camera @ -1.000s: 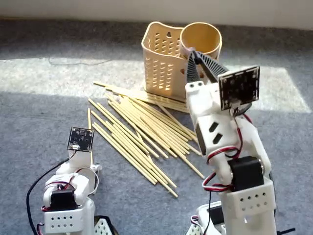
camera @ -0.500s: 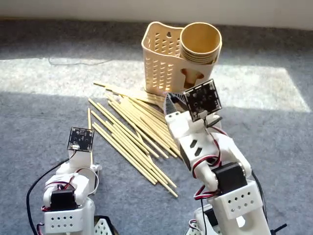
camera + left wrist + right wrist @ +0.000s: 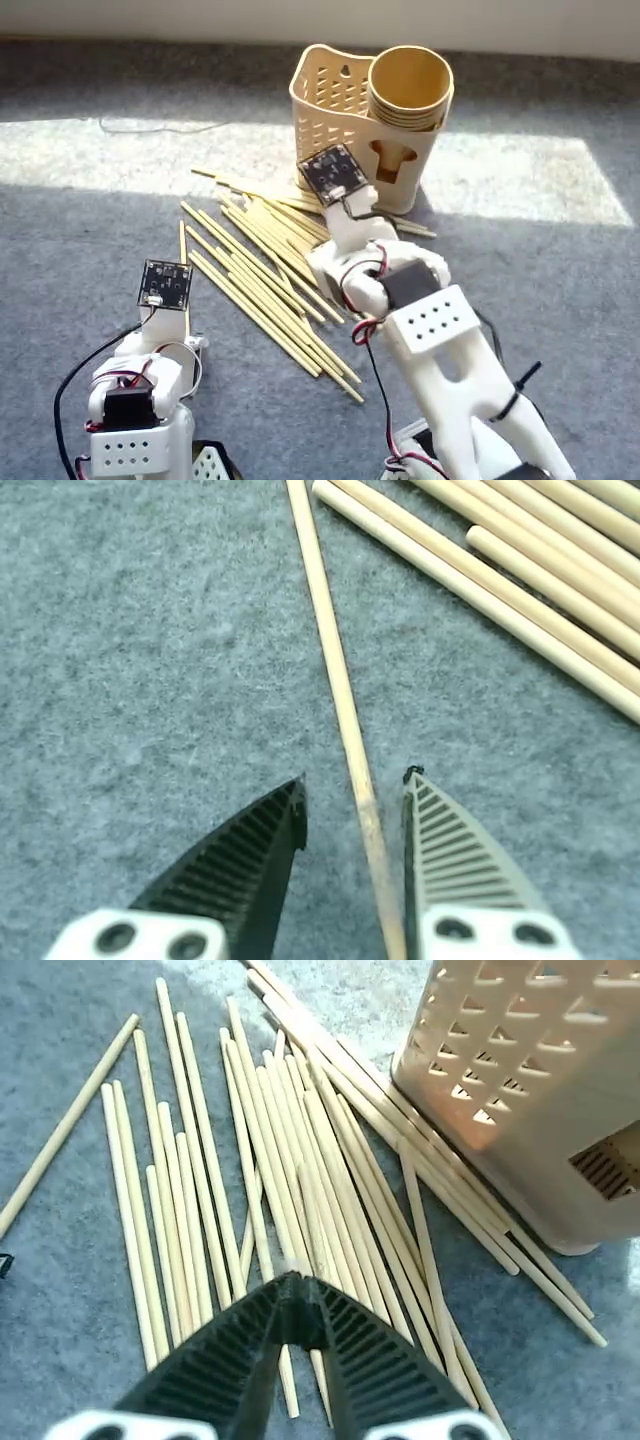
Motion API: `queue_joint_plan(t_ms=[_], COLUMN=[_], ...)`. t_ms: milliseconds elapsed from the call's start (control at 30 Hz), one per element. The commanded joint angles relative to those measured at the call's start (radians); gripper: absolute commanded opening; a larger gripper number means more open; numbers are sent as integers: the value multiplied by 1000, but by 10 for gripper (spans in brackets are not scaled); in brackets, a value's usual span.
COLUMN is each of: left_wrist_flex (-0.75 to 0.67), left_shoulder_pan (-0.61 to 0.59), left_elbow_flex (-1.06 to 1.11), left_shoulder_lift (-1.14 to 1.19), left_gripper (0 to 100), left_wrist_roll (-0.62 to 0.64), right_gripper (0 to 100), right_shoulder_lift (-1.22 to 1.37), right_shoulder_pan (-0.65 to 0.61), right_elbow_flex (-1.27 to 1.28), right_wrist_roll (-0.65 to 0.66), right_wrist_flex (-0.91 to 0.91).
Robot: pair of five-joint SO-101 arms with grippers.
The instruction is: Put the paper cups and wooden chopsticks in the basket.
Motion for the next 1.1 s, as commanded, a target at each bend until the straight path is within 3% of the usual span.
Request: queue_joint_plan(t_ms=[0, 133, 300, 467, 767, 1067], left_wrist_flex=[8, 8, 8, 8, 8, 9], left_shoulder_pan=[-10, -10, -10, -10, -10, -12], left_elbow_flex=[19, 19, 19, 19, 19, 19], left_shoulder_lift=[-4, -4, -4, -4, -4, -7], left_gripper=[161, 161, 161, 161, 161, 161], left_wrist_roll=[6, 6, 6, 6, 6, 6], right_gripper=[50, 135, 134, 101, 89, 89], right_shoulder_lift=[107, 246, 401, 538, 697, 816], right_shoulder_pan=[-18, -42, -45, -70, -85, -38], right_elbow_flex=[-104, -170, -277, -361, -466, -498], right_wrist_roll=[-5, -2, 6, 98, 106, 149], right_wrist_flex=[8, 8, 12, 13, 41, 35])
